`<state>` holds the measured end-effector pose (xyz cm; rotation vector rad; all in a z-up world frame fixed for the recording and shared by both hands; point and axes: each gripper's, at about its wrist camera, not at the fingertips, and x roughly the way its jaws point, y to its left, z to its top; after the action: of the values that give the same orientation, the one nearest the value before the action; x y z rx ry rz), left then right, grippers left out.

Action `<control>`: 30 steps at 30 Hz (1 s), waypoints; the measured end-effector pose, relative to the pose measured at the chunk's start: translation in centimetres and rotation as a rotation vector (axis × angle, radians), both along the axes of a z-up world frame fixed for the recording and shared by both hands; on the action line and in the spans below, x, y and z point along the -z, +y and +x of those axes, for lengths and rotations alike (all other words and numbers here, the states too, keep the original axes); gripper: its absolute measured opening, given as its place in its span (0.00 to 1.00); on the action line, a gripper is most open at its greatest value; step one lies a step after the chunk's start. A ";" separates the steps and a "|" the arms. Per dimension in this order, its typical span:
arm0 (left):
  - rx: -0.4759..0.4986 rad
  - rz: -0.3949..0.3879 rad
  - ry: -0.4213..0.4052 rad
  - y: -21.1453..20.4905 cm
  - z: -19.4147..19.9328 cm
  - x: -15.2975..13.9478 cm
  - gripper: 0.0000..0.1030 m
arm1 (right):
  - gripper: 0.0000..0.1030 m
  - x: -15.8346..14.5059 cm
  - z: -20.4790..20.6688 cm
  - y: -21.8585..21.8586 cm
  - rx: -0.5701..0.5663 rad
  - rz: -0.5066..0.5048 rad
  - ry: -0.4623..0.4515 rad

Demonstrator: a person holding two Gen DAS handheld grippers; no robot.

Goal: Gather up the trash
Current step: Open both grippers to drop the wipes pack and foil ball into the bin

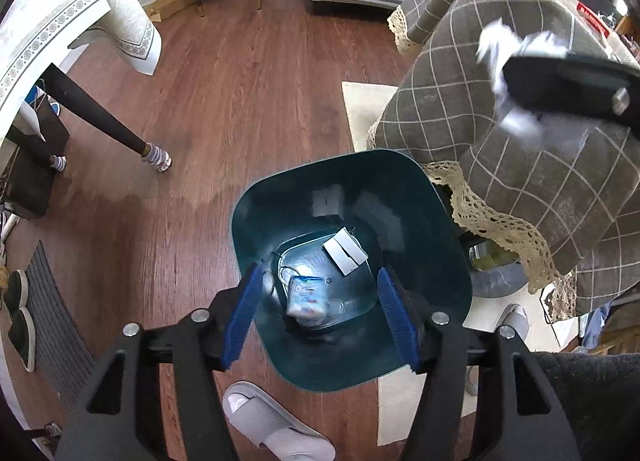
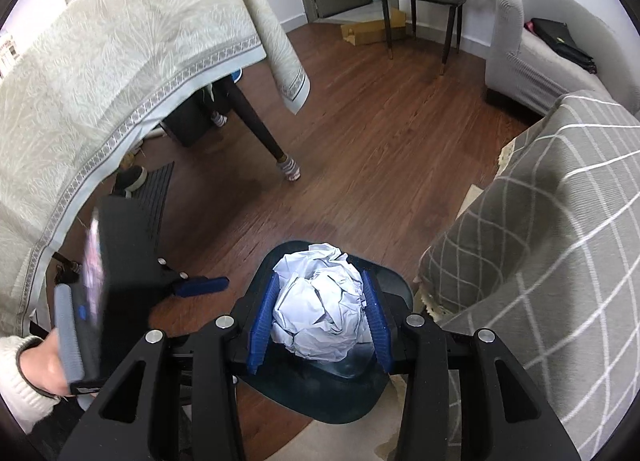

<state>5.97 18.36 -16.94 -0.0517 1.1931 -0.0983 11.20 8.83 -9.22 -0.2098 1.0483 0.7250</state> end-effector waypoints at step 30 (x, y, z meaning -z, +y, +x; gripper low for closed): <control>-0.121 -0.093 -0.291 4.0 -0.9 -10.9 0.34 | 0.47 8.5 -0.8 3.4 -0.060 -0.232 0.118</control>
<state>5.06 22.32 -6.04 -0.1846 0.8919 -0.0526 10.44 12.24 -17.77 -0.4032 1.2434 0.6757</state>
